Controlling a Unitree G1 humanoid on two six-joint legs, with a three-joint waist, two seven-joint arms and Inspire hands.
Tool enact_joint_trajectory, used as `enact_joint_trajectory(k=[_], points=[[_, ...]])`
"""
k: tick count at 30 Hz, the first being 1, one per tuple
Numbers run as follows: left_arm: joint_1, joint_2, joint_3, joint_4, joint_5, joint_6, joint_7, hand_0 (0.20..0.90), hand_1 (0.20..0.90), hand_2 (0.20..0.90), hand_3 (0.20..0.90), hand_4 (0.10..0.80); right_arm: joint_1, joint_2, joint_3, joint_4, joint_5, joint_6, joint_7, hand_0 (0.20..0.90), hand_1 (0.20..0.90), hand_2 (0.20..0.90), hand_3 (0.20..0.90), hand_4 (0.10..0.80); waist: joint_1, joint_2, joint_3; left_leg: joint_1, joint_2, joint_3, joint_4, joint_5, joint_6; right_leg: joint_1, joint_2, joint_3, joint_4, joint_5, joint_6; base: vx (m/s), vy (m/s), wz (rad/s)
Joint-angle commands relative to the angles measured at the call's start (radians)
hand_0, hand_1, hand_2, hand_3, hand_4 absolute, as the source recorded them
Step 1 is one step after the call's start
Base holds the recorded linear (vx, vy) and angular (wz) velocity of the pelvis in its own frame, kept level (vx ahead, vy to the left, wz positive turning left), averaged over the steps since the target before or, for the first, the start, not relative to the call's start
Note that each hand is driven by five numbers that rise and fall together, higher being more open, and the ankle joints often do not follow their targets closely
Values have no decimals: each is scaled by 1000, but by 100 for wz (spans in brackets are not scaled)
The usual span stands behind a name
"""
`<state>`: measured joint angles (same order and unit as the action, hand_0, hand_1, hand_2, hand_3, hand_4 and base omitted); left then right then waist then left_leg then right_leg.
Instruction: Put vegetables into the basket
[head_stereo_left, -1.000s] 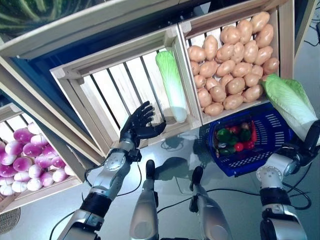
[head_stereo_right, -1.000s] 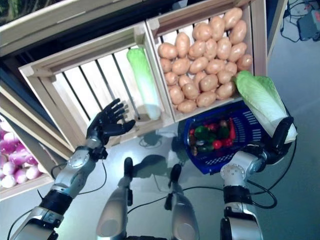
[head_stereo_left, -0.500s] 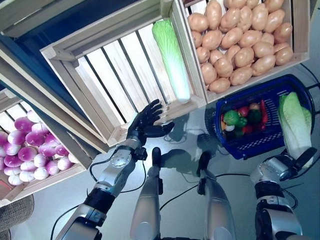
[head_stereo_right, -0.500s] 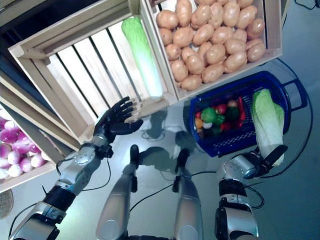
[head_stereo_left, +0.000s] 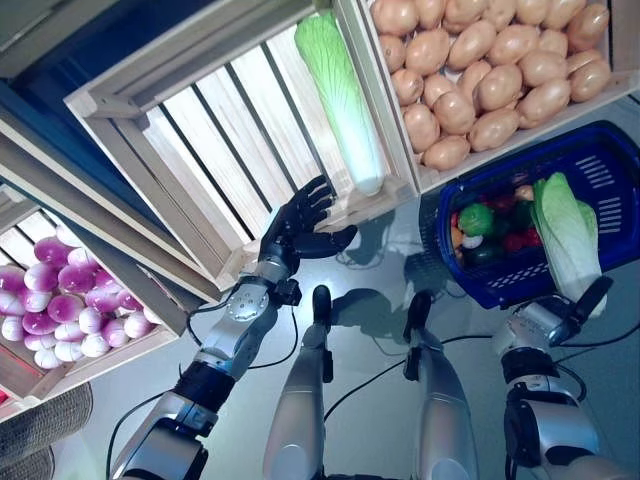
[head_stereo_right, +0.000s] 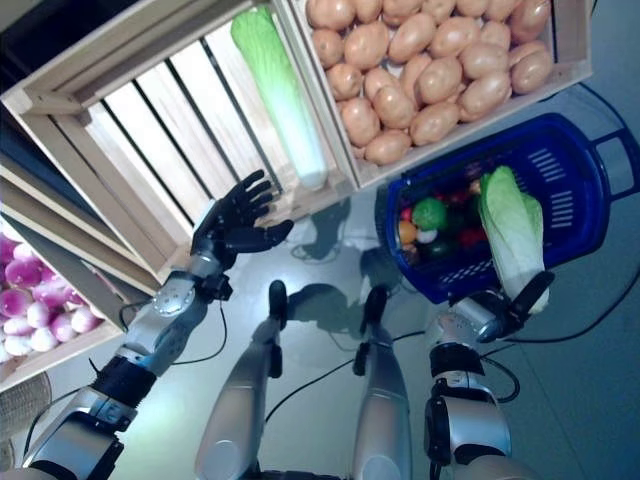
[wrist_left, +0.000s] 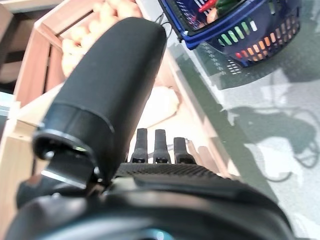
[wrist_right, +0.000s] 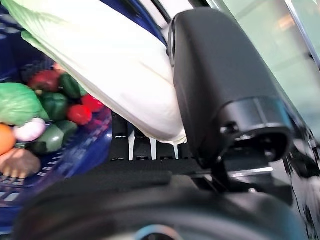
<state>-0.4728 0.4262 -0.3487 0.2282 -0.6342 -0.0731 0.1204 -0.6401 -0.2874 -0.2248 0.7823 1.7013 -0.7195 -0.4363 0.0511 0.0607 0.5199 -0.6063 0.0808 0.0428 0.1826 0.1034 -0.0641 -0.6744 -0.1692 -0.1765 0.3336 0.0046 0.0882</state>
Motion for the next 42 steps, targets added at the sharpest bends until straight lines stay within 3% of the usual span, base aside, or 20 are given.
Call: enact_joint_trajectory(k=[1, 12, 27, 32, 36, 42], points=[[-39, 23, 36, -126, -15, -111, -10, 900, 900, 900, 900, 800, 11, -162, 10, -80, -192, 10, 56, 300, 300, 300, 300, 400, 1, 6, 0, -91, -77, -24, 136, -81, 0, 25, 19, -29, 52, -34, -17, 13, -61, 13], [-60, 74, 26, -154, -46, -98, -5, 900, 900, 900, 900, 800, -111, -302, 94, -37, -638, 163, -236, 300, 300, 300, 300, 400, 25, 22, 0, -230, -76, -39, 202, -77, 22, -145, -5, -11, 141, -24, -12, -5, -55, 10], [-85, 96, 12, -125, -43, -122, 1, 900, 900, 900, 900, 800, -201, -329, 144, 92, -633, 354, -373, 300, 300, 300, 300, 400, 34, 31, 0, -302, -81, -51, 243, -83, 22, -219, 3, 0, 158, -6, -17, 4, -28, 3], [-70, 87, 10, -132, -26, -140, 5, 900, 900, 900, 900, 800, -186, -308, 113, 79, -562, 217, -379, 300, 300, 300, 300, 400, 34, 36, 0, -304, -84, -53, 244, -86, 24, -220, 5, -1, 158, -9, -19, 0, 0, 0], [-44, 78, 17, -154, -5, -144, 9, 900, 900, 900, 900, 800, -137, -278, 69, 2, -518, 84, -267, 300, 300, 300, 300, 400, 29, 38, 0, -294, -85, -49, 228, -83, 28, -215, 9, -1, 157, -9, -17, -5, 42, 3], [19, 72, 54, -211, 7, -134, 18, 900, 900, 900, 900, 800, 27, -195, 38, -331, -595, -10, -204, 300, 300, 300, 300, 400, 1, 22, 0, -277, -85, -41, 214, -79, 33, -204, 24, 9, 153, -11, -16, -4, 42, 0]])
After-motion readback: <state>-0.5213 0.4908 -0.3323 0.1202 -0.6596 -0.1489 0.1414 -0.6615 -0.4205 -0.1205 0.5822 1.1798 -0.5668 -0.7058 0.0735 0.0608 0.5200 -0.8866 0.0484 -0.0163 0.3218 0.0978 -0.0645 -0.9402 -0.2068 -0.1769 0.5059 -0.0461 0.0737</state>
